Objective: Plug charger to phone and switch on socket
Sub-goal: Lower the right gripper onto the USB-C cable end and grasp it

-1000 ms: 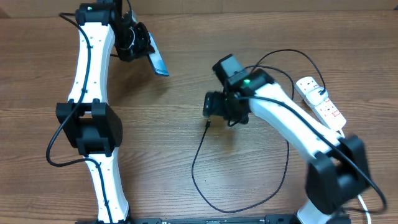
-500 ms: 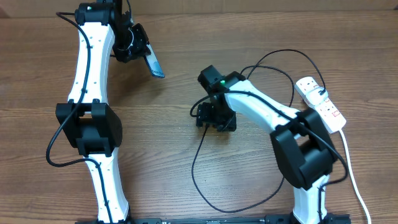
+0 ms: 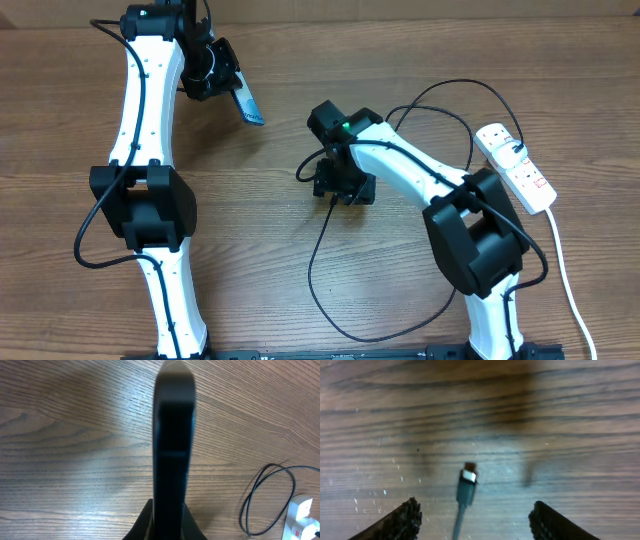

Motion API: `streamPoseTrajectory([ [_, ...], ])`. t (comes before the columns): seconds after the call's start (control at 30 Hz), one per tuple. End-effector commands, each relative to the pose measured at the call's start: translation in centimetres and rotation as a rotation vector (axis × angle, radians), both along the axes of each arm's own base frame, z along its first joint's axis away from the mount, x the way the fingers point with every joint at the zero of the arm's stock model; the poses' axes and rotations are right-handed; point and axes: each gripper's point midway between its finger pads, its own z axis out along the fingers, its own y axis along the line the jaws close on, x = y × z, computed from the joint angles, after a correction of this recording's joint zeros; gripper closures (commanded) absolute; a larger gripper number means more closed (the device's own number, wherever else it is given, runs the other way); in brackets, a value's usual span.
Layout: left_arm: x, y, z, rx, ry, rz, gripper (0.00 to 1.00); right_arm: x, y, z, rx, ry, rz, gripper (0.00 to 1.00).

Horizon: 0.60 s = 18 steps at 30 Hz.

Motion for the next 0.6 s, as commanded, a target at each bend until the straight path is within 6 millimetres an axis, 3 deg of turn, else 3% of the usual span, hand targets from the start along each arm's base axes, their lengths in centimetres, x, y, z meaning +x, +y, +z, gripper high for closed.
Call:
streamPoseTrajectory([
  [0.0, 0.3, 0.3, 2.3, 0.001, -0.060, -0.002, 0.96, 0.5, 0.7, -0.5, -0.043, -0.046, -0.043, 0.31],
  [0.17, 0.2, 0.4, 2.3, -0.003, -0.054, 0.012, 0.96, 0.7, -0.1, -0.5, -0.129, -0.097, -0.089, 0.31],
  [0.3, 0.2, 0.4, 2.3, -0.003, -0.052, 0.012, 0.96, 0.3, -0.2, -0.9, -0.131, -0.074, -0.113, 0.38],
  [0.4, 0.3, 0.4, 2.3, -0.003, -0.055, 0.012, 0.96, -0.4, -0.5, -1.8, -0.137, -0.052, -0.165, 0.50],
  [0.57, 0.2, 0.4, 2.3, -0.003, -0.054, 0.012, 0.96, -0.9, 0.1, -2.1, -0.106, -0.022, -0.171, 0.51],
])
